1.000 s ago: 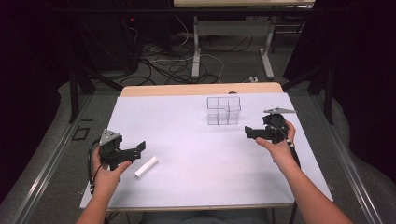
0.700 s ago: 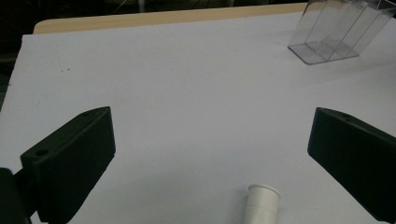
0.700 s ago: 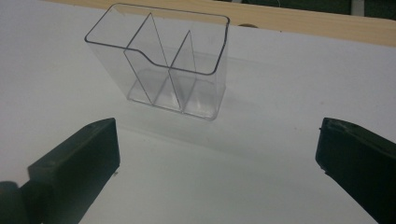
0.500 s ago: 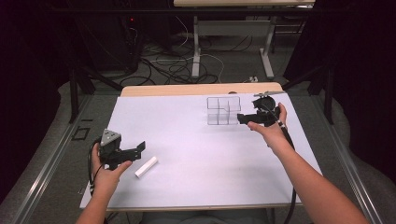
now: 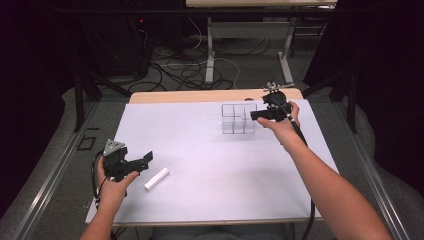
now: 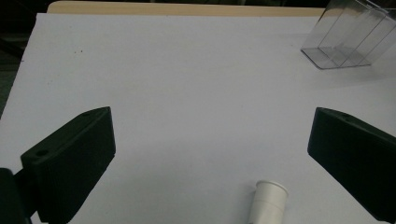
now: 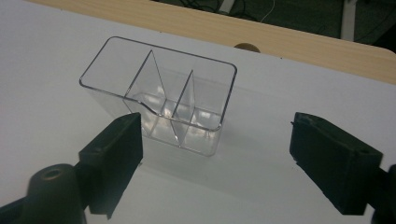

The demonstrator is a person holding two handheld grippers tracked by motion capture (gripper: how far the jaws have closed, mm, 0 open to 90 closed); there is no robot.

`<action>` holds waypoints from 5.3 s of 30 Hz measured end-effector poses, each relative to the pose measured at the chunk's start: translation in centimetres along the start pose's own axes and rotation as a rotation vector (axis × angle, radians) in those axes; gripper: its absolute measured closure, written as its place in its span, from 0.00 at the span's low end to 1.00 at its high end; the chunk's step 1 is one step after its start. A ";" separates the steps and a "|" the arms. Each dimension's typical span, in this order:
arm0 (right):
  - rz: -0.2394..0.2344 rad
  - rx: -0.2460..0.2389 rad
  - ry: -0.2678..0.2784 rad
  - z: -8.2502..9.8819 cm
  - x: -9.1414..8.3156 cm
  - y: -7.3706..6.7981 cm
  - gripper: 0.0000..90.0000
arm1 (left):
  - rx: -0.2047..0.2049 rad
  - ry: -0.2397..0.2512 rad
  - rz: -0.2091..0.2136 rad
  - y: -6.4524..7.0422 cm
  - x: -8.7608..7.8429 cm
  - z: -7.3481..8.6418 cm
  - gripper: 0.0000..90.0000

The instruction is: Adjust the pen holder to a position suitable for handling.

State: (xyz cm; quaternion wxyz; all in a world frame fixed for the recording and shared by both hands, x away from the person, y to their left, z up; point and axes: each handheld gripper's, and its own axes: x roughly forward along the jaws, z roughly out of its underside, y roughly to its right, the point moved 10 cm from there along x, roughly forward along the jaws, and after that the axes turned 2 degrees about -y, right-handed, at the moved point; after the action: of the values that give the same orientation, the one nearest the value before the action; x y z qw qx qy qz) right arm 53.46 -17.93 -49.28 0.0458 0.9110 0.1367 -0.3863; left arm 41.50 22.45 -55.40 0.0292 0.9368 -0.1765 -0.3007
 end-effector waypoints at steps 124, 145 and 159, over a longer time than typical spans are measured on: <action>-0.090 0.237 -0.294 4.8 3.7 -2.6 0.97 | -0.028 -0.026 -0.002 -0.6 -0.1 0.5 0.04; -0.178 0.176 -0.305 8.5 0.6 -4.9 0.95 | -0.029 -0.028 -0.006 -0.6 0.0 0.5 0.04; -0.305 0.212 -0.272 9.9 -0.4 -6.8 0.80 | -0.015 -0.030 -0.003 -0.1 0.1 0.5 0.04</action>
State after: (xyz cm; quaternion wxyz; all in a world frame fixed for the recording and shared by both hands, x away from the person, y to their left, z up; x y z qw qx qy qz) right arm 44.39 -13.42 -55.74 -0.0910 0.8191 0.2240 -0.5203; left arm 41.39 22.55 -55.88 0.0329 0.9321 -0.1735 -0.3162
